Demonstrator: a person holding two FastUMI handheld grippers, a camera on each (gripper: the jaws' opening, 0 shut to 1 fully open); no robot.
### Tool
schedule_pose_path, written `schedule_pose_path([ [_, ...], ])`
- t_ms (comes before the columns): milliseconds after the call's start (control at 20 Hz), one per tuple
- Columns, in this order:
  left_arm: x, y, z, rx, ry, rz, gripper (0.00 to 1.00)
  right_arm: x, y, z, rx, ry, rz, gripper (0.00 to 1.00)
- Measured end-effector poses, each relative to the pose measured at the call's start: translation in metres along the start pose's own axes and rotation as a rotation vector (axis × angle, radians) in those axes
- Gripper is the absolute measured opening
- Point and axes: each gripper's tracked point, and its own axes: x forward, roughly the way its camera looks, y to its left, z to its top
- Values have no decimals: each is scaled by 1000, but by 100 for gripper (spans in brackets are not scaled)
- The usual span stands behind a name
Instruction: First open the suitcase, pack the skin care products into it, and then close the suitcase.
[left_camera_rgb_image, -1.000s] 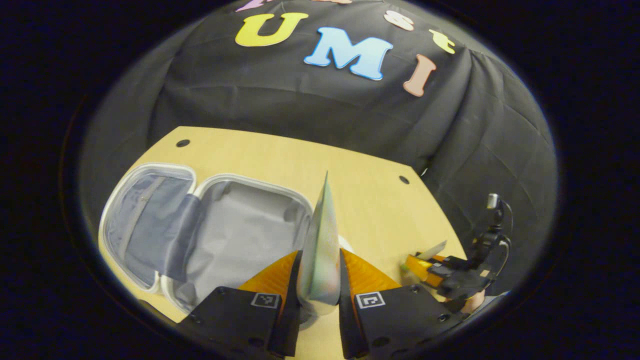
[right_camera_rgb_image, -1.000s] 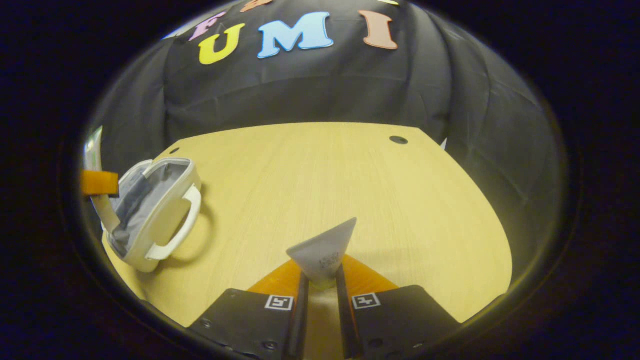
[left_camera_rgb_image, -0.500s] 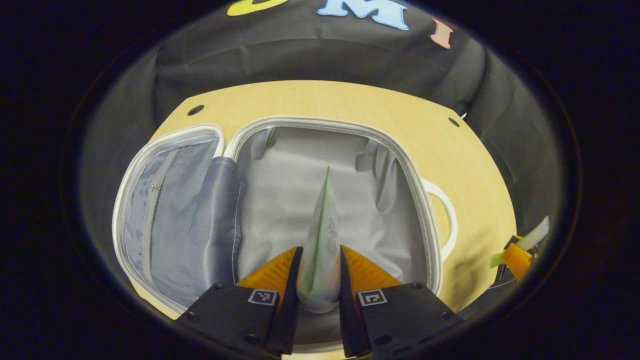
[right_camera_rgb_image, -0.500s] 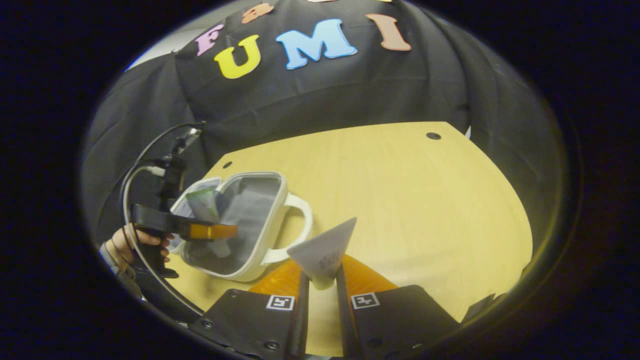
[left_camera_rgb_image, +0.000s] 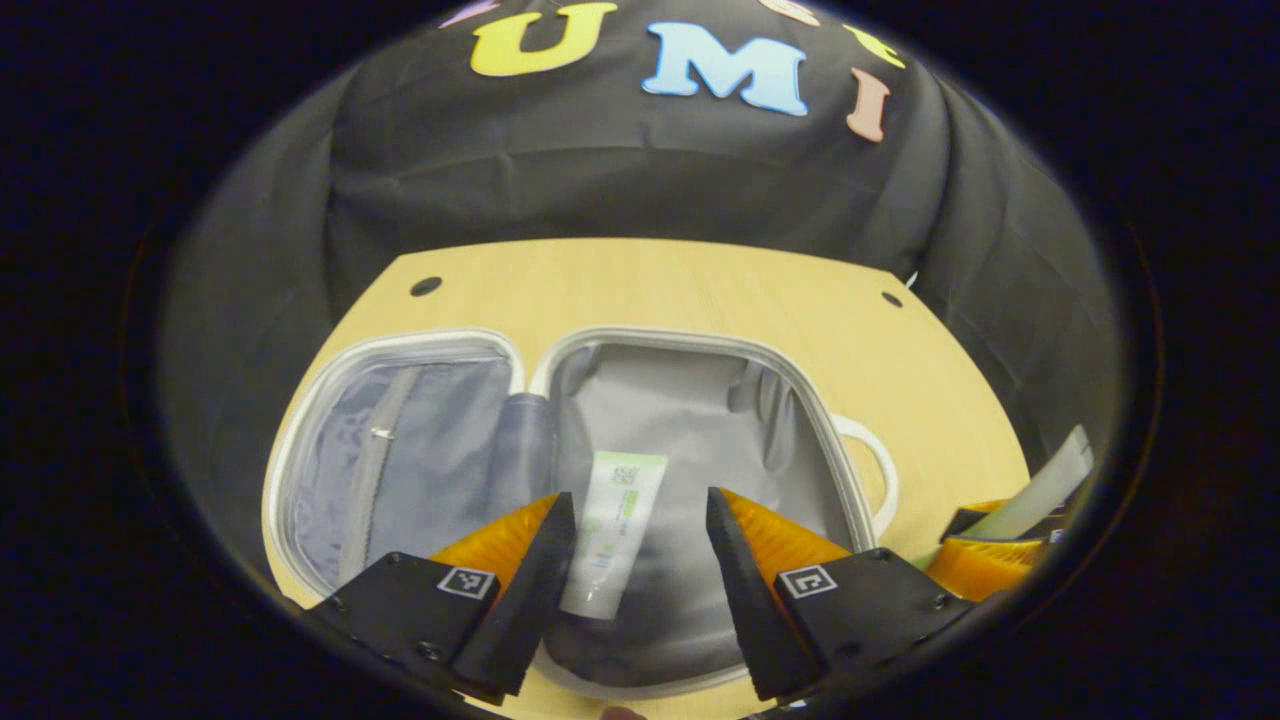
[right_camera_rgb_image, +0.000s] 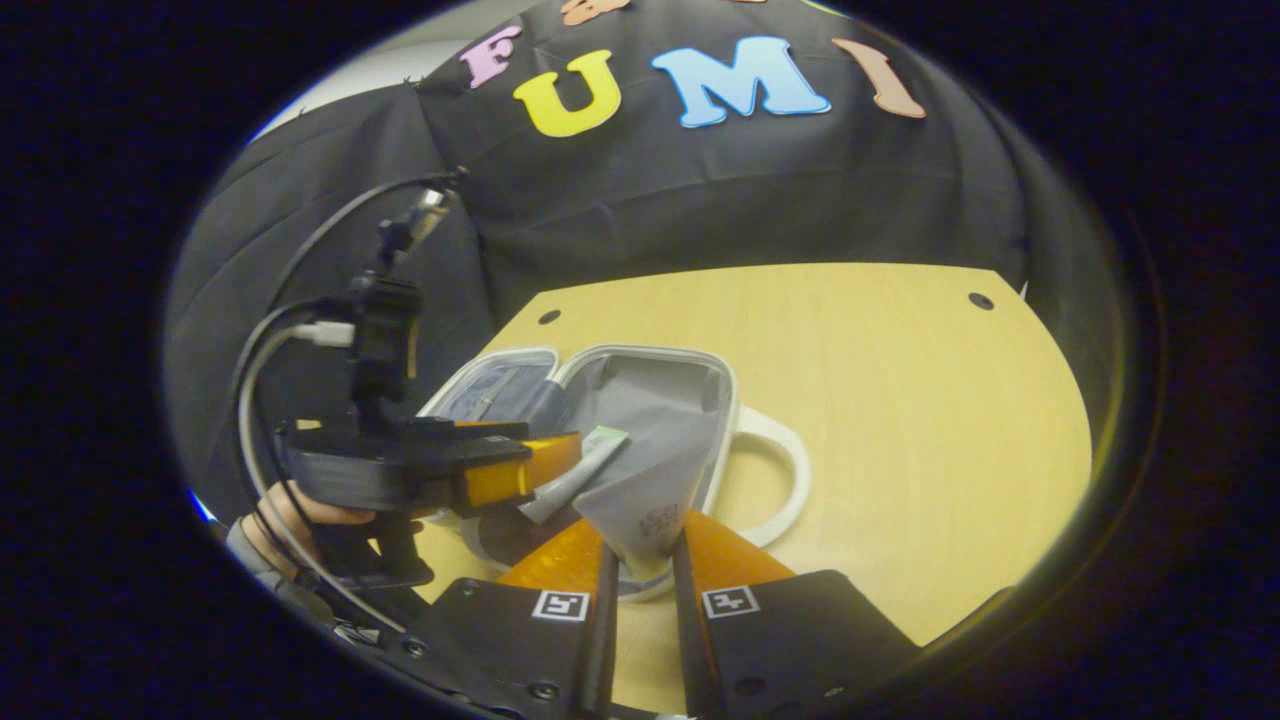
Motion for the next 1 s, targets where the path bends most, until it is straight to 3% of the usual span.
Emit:
schedule_pose_path([
  [50, -13, 13, 4, -18, -24, 17, 87, 11, 2, -3, 0, 24, 1, 29],
  [100, -25, 25, 7, -38, -48, 31, 89, 23, 4, -6, -6, 50, 3, 26],
  [300, -63, 99, 9, -120, -91, 137, 87, 59, 6, -25, -48, 164, -2, 28],
  [400, -74, 138, 4, -153, -93, 198, 87, 64, 10, -22, -45, 157, 5, 31],
  [500, -85, 177, 3, -183, -101, 247, 89, 63, 12, -10, -30, 96, -4, 60],
  [650, -97, 226, 7, -211, -127, 291, 88, 43, 10, 10, -31, -4, -33, 81],
  [750, -98, 256, 12, -234, -129, 310, 100, 25, -1, 26, -52, -80, -85, 97],
  [1000, -81, 333, 12, -290, -96, 339, 100, -24, -30, 62, -86, -226, -214, 95],
])
